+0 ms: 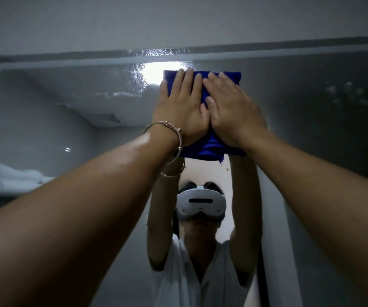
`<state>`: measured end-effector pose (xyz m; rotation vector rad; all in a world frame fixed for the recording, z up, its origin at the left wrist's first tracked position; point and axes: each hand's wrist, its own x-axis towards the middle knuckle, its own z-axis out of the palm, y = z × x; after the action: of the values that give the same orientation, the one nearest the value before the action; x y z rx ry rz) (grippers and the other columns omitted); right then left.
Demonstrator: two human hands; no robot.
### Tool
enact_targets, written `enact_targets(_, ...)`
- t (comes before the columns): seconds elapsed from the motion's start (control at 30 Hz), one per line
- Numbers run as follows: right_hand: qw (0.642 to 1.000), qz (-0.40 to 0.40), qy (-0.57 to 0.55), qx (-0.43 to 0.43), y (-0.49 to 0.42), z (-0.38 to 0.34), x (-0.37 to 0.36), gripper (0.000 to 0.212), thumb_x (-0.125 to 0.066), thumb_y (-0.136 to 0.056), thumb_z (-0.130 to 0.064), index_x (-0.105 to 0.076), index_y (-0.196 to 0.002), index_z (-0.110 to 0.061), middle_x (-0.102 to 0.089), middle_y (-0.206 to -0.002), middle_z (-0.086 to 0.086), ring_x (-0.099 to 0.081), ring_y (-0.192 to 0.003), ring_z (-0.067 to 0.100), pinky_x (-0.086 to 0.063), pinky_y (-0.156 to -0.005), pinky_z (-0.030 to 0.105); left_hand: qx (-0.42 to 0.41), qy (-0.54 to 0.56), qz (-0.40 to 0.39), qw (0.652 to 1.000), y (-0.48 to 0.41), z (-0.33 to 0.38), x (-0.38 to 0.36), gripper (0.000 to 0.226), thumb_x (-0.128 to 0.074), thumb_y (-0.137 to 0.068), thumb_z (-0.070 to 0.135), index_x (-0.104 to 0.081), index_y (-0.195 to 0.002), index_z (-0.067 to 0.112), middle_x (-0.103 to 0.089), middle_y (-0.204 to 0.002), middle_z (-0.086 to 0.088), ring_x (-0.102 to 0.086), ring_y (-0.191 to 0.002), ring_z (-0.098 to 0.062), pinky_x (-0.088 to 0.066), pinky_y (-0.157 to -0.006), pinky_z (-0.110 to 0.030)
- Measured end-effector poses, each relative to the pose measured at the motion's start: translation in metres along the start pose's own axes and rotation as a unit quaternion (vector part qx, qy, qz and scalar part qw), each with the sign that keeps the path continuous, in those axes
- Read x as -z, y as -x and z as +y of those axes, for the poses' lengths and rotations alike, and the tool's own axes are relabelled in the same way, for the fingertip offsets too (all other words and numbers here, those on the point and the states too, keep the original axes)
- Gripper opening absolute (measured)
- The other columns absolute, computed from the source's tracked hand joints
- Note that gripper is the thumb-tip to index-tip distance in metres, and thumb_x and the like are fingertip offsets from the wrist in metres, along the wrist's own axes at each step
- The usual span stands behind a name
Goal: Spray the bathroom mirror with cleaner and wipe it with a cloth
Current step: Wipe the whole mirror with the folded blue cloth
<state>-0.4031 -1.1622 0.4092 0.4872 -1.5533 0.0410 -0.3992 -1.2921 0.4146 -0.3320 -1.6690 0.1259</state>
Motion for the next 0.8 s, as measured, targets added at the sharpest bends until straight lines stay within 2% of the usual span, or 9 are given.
enact_targets(0.4,0.998,-0.002,0.005,-0.066,0.079,0.067,0.032,0.055,-0.021,-0.096,-0.032,-0.021,-0.148,-0.016,-0.020,-0.156,0.003,-0.012,-0.143,0.013,-0.011,-0.115,0.033,-0.050,0.013,0.014,0.999,0.018,0.102,-0.017,0.063,-0.021,-0.094,0.037,-0.008,-0.148,0.009,-0.003,-0.157,-0.011,0.001,-0.144,-0.026,0.000,-0.115,-0.049)
enact_targets(0.57,0.997,-0.006,0.013,-0.081,0.116,0.069,0.038,0.055,-0.023,-0.096,-0.030,-0.022,-0.148,-0.014,-0.021,-0.156,0.004,-0.011,-0.143,0.014,-0.013,-0.116,0.036,-0.061,0.028,0.013,0.998,0.046,0.126,-0.022,0.061,-0.021,-0.095,0.037,-0.010,-0.148,0.009,-0.004,-0.157,-0.011,-0.001,-0.144,-0.026,-0.002,-0.116,-0.048)
enact_targets(0.8,0.995,-0.025,0.020,-0.090,0.185,0.062,0.041,0.055,-0.025,-0.094,-0.028,-0.025,-0.147,-0.013,-0.020,-0.155,0.004,-0.005,-0.140,0.007,-0.006,-0.114,0.031,-0.061,0.053,0.012,0.997,0.111,0.155,-0.033,0.062,-0.021,-0.094,0.039,-0.011,-0.148,0.011,-0.005,-0.157,-0.011,-0.002,-0.144,-0.025,0.000,-0.115,-0.046)
